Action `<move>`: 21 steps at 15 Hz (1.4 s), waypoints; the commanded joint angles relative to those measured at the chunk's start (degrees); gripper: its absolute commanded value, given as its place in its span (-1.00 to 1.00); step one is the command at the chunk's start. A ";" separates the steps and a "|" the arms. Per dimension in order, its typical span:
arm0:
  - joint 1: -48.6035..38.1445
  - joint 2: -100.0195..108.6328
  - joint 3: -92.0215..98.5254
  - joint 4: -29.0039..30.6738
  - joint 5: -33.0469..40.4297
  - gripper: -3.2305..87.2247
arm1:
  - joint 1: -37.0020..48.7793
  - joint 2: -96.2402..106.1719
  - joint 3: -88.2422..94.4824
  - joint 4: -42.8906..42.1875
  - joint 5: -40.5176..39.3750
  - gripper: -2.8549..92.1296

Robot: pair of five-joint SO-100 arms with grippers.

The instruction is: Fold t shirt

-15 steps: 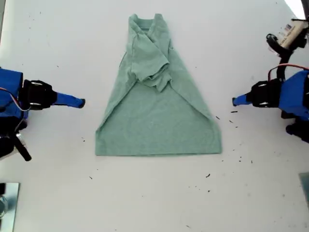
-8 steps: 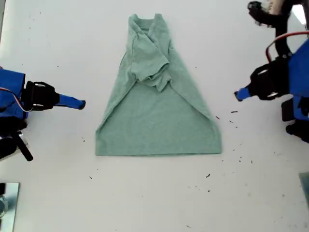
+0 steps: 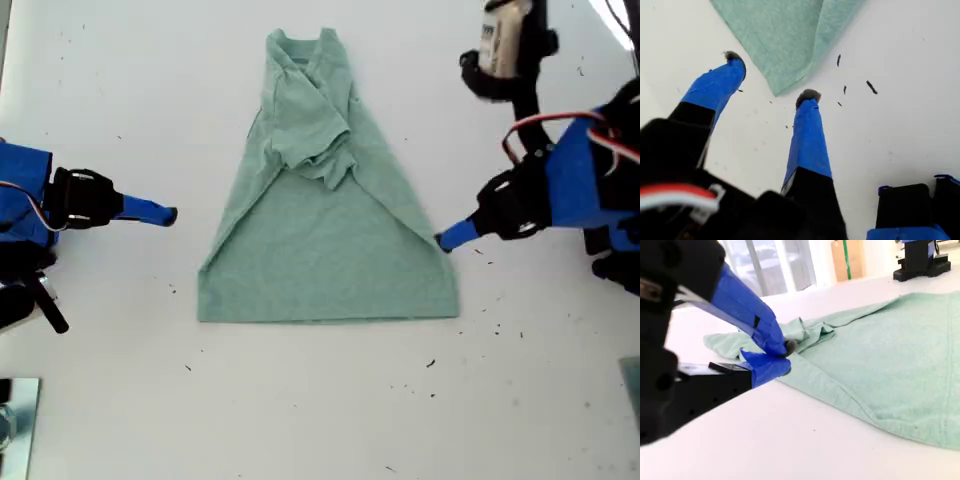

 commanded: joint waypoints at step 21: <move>1.32 0.44 0.79 0.26 0.79 -0.93 | -9.93 -19.16 -17.23 7.73 1.05 -0.95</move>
